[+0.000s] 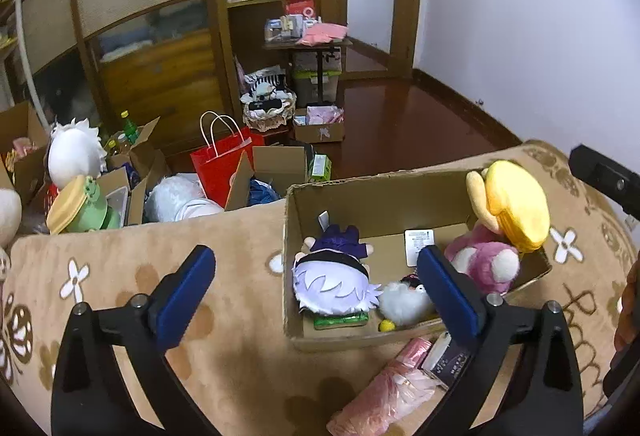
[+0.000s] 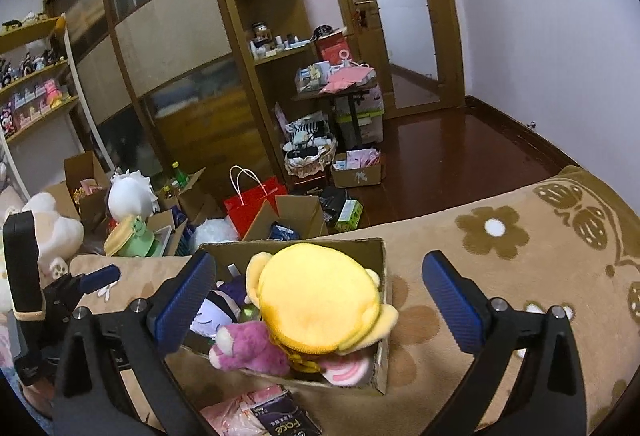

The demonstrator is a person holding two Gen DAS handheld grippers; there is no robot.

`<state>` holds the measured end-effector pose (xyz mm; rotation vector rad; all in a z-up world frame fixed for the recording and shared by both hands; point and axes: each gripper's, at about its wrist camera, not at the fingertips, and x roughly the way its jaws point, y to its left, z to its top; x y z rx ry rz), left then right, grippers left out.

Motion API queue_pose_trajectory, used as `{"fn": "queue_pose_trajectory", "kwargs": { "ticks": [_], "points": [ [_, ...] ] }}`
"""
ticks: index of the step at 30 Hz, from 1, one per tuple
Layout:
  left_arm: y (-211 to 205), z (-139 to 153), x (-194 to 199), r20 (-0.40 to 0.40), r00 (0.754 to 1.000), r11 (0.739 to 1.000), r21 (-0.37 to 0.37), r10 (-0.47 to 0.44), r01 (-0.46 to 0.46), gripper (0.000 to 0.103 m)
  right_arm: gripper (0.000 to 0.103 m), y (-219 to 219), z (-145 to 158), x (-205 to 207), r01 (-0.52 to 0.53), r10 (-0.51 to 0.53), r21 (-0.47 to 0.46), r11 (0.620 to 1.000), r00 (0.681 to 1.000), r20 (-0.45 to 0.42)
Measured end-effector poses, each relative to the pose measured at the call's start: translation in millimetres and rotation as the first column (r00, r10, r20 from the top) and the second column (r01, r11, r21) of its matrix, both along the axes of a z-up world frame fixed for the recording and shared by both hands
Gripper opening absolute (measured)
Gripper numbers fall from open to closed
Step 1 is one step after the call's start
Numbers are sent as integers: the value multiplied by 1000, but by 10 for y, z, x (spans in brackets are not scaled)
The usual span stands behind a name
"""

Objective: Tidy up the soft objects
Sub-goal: 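Lower the yellow plush into the box and open the right gripper while the left drops the chick plush in, then withdraw both tools and move toward the pink wrapped pack and black tissue pack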

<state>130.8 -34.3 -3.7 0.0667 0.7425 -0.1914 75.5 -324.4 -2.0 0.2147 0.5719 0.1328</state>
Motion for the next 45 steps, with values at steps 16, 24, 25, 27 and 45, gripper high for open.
{"fn": "queue_pose_trajectory", "kwargs": {
  "ticks": [16,24,25,27,45],
  "points": [
    [107,120,-494,-46,999,1000,4,-18,18,101,103,90,-103,-546,-12,12,6,1000,999,-37],
    [77,-12,-698,-88,996,998,49,-30,34,101,103,234,-252,-764,-27,25,-27,999,997,-72],
    [66,-37,-714,-89,996,998,63,-24,30,101,103,250,-274,-780,-30,27,-30,999,997,-78],
    [52,-76,-726,-103,994,997,63,-29,35,101,103,279,-346,-817,-34,31,-32,999,995,-97],
    [7,-410,-623,-217,975,996,71,-38,55,101,103,354,-793,-793,-47,41,-31,998,985,-170]
  ]
}}
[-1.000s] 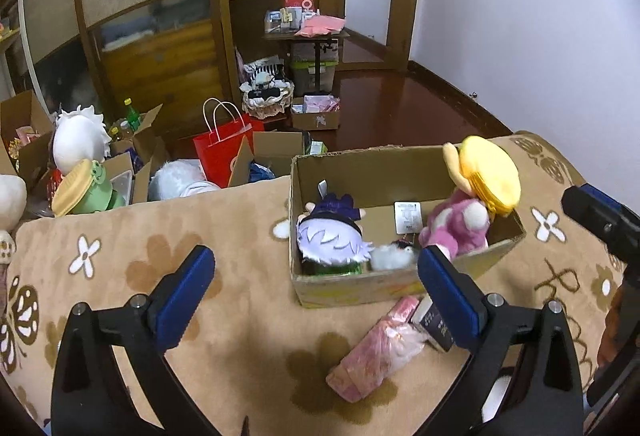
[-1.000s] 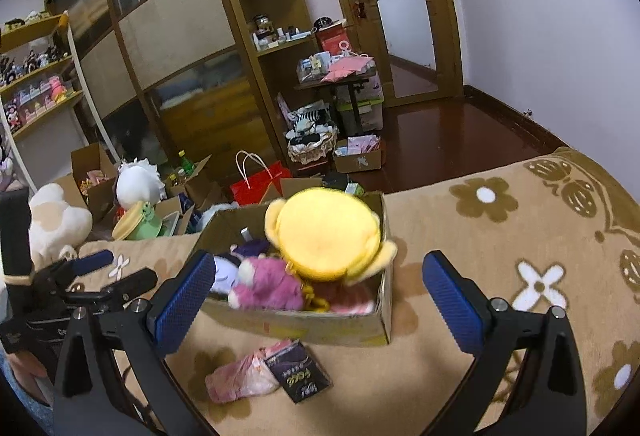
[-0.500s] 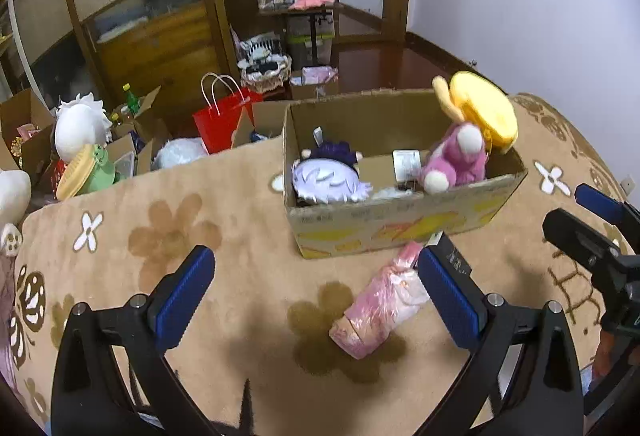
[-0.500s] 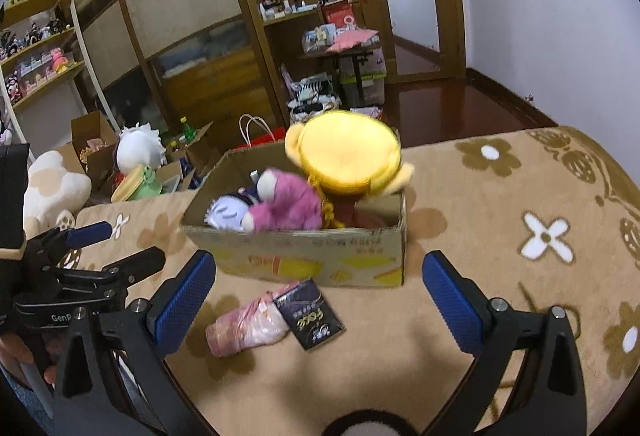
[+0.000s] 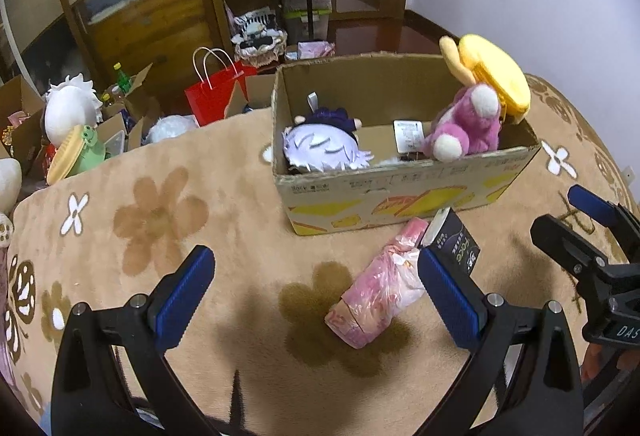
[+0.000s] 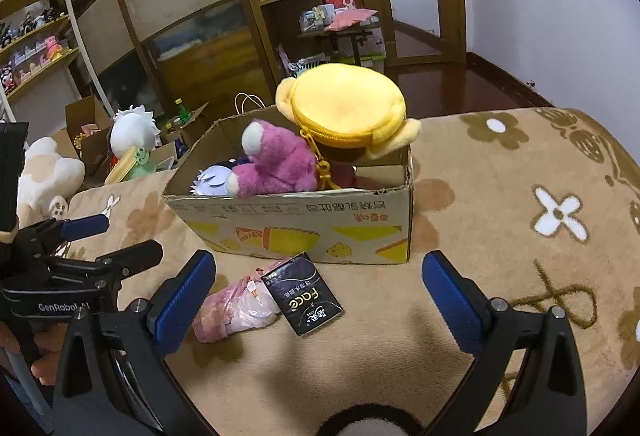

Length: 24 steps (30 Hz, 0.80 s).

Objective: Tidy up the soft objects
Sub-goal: 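Withdraw both tools and move toward the pink wrapped pack and black tissue pack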

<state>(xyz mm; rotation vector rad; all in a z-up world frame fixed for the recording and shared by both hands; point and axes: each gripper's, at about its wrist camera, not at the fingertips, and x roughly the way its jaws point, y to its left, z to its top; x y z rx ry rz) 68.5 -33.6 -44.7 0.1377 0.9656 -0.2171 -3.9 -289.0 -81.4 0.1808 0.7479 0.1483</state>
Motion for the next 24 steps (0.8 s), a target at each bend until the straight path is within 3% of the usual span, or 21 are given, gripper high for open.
{"fn": "queue_pose_trajectory", "kwargs": {
  "ticks": [10,24],
  "points": [
    [-63,-282,121,-134,991,1000,8,-14,15,101,103,1,-150,81,-2,3,20,1000,999,-36],
    [-186,-527,227,-203,977,998,-8,-59,58,101,103,-45,-403,244,2,4,71,997,996,-87]
  ]
}}
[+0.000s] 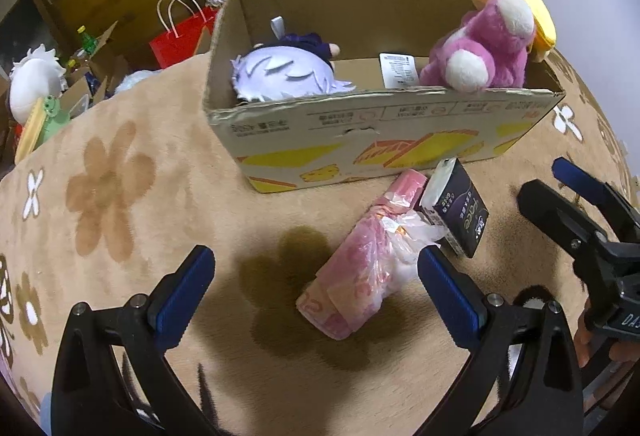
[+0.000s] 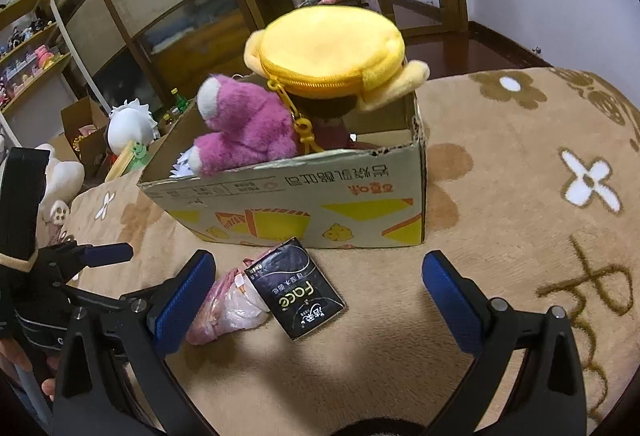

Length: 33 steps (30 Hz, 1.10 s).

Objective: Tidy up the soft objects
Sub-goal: 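Withdraw both tools and move toward the pink wrapped pack and black tissue pack, then grasp the black tissue pack with the right gripper while the left grasps the pink wrapped pack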

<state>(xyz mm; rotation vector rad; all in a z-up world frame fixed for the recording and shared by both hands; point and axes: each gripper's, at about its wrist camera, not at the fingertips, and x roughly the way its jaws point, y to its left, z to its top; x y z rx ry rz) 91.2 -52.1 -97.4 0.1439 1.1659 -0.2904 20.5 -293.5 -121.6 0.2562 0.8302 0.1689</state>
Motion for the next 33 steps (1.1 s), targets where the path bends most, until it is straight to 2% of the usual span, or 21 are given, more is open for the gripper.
{"fn": "queue_pose_trajectory", "kwargs": {
  "ticks": [9,13,14,16,25,33],
  "points": [
    [-77,-132,65,-34,999,999,0,-39,39,101,103,-5,-174,114,-1,2,46,999,999,-41],
    [-116,-204,87,-48,997,999,2,-53,53,101,100,-9,-228,146,-1,4,60,998,998,-59],
    [-124,-222,95,-52,997,999,0,-54,54,101,98,-11,-243,152,0,3,62,998,998,-63],
    [-136,-243,99,-52,997,998,-3,-59,59,101,87,-3,-274,174,-2,7,65,998,997,-76],
    [-248,-371,101,-78,992,995,11,-97,98,101,87,69,-368,224,-42,53,107,993,994,-97],
    [-308,-445,106,-74,992,992,59,-105,109,101,87,181,-492,270,-62,77,105,993,987,-141]
  ]
}}
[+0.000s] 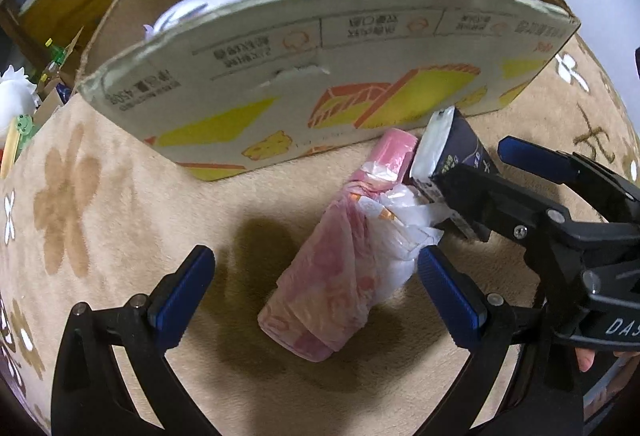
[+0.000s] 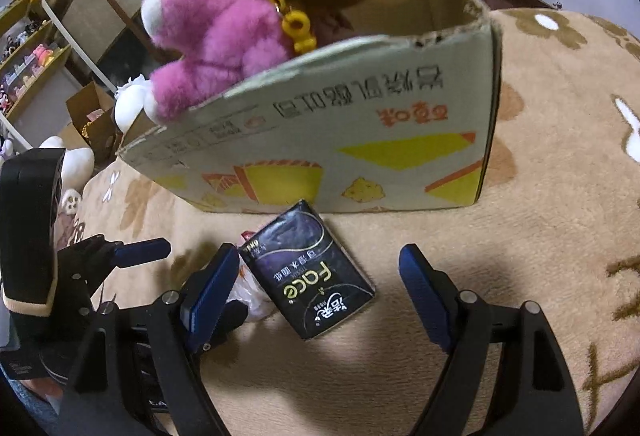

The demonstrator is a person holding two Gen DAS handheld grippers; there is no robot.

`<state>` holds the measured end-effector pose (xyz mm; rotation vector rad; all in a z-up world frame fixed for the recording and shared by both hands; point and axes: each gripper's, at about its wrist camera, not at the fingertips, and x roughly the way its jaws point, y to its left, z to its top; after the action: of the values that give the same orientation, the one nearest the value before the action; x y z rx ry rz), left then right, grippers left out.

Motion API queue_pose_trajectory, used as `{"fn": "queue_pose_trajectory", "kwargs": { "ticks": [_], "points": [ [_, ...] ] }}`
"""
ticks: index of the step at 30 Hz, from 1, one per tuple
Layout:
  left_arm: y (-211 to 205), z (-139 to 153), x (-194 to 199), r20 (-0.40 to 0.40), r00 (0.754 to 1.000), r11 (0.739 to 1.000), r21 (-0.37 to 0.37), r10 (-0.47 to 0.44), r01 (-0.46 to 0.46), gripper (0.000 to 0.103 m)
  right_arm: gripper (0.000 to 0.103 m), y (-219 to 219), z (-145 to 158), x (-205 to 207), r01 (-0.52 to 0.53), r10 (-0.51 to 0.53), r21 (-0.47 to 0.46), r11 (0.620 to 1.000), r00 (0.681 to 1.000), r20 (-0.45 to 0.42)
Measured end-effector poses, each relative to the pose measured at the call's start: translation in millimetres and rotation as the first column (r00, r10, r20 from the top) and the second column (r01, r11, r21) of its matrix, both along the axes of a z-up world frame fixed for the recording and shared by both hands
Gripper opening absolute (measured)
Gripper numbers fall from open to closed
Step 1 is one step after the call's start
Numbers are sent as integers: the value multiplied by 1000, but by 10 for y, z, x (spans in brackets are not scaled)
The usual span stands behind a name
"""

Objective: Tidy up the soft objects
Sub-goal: 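Grasp the black tissue pack with the right gripper while the left grasps the pink wrapped pack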

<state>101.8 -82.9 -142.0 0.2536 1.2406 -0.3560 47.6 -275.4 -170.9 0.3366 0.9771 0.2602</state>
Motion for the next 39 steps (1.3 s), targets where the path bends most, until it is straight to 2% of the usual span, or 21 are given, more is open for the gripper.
{"fn": "queue_pose_trajectory", "kwargs": {
  "ticks": [8,12,13,18,20,23,28,32,36,39],
  "points": [
    [-52,-116,-6,-9,1000,1000,25,-4,4,101,86,78,-114,46,-22,22,0,1000,999,-41],
    [-39,-160,35,2,1000,1000,30,-4,3,99,67,91,-171,65,-7,5,-43,999,998,-57],
    [-54,-166,23,5,1000,1000,25,-11,11,96,62,90,-172,76,-4,1,-42,999,998,-56],
    [-194,-185,-53,58,994,996,36,-88,86,81,61,41,-158,60,11,-13,-32,999,999,-43],
    [-256,-188,-93,52,990,992,15,-128,127,61,60,43,-153,48,10,-11,-43,999,999,-37],
    [-303,-186,-144,58,987,989,24,-147,146,57,59,26,-127,22,19,-20,-45,999,999,-31],
    [-237,-165,-157,29,992,992,-19,-122,123,52,58,-72,-33,-59,40,-40,-39,998,999,0],
    [-152,-143,-202,18,995,995,-22,-97,97,49,57,-71,8,-85,40,-40,-40,998,999,7],
    [15,-150,-187,-18,999,996,-77,-43,42,46,57,-110,44,-132,49,-49,-25,998,999,13],
    [77,-128,-229,-12,1000,997,-69,-19,18,45,57,-182,125,-201,60,-59,-20,998,998,31]
  ]
}}
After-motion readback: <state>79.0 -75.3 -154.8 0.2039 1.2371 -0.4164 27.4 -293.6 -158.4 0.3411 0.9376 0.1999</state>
